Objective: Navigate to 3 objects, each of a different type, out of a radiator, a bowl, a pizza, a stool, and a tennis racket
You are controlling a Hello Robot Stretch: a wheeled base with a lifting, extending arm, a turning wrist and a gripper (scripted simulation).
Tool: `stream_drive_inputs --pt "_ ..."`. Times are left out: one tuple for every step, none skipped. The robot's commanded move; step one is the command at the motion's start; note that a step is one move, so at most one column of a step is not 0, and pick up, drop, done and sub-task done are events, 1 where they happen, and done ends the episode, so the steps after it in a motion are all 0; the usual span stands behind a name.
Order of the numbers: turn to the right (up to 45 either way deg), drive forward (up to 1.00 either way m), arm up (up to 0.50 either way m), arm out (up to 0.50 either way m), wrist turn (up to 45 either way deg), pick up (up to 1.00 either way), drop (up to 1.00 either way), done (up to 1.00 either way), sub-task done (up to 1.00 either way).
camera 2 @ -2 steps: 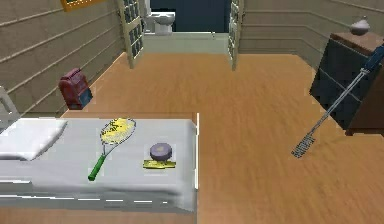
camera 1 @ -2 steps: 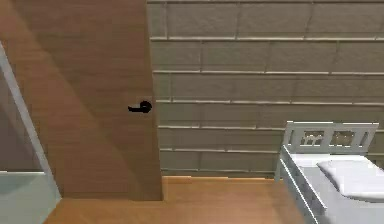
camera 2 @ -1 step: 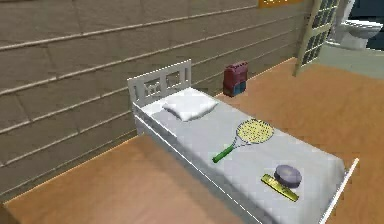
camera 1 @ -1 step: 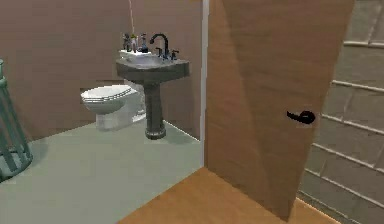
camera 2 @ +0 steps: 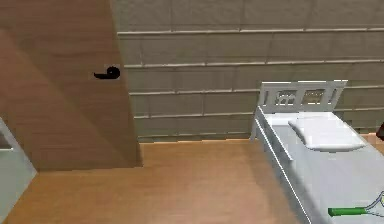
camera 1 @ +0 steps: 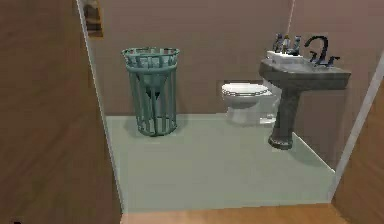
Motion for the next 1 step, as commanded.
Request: stream_drive_inputs --pt "0.0 1.0 0.0 0.0 0.0 0.0 0.0 0.0 0.0"
